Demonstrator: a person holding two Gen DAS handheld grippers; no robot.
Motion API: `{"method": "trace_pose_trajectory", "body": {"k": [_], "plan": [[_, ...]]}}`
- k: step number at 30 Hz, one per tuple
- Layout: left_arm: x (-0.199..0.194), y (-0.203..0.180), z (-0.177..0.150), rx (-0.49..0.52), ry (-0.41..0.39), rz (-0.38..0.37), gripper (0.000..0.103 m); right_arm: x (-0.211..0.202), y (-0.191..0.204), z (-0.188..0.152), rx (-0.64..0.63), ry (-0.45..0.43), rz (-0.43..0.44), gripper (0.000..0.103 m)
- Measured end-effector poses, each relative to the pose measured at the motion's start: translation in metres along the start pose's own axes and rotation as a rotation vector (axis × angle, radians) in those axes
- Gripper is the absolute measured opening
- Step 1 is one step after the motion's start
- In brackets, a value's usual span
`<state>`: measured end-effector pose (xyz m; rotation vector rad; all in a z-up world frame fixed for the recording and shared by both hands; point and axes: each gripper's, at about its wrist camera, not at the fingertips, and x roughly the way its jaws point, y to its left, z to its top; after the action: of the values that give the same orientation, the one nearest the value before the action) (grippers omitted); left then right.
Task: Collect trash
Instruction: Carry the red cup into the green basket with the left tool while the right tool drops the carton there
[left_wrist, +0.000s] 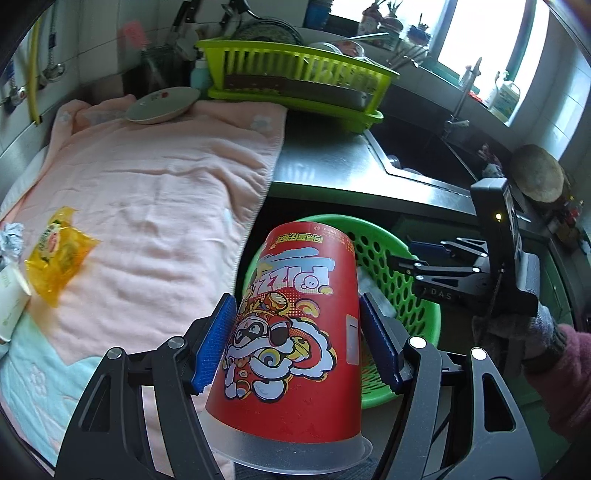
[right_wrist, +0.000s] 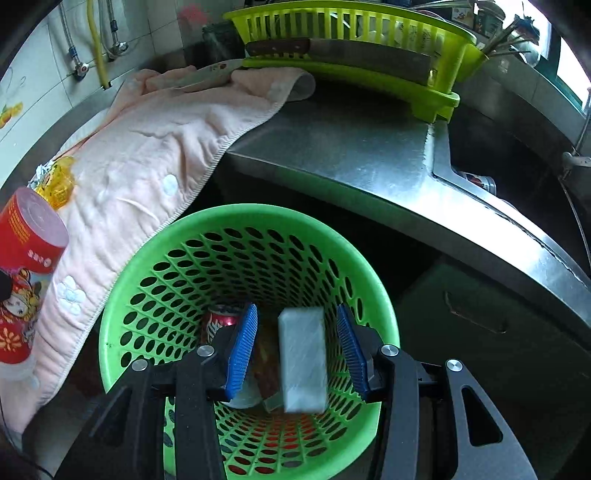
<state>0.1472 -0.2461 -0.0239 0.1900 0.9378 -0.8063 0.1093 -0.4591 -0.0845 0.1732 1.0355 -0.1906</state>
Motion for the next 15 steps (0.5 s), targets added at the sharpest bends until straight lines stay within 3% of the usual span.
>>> {"method": "trace_pose_trajectory", "body": {"k": [6,10,15], "plan": [[0.02,-0.013,-0.002,-0.006,0.03,-0.023,0.067,-0.011,-0.007,-0.004,0.016,-0.024,0.019,0.048],[0.034,-0.018,-0.002,-0.02,0.052,-0.036,0.067,-0.022,-0.011,-0.008,0.026,-0.052,0.035,0.061],[0.052,-0.025,-0.002,-0.041,0.086,-0.048,0.068,-0.035,-0.015,-0.013,0.033,-0.078,0.056,0.07]]}}
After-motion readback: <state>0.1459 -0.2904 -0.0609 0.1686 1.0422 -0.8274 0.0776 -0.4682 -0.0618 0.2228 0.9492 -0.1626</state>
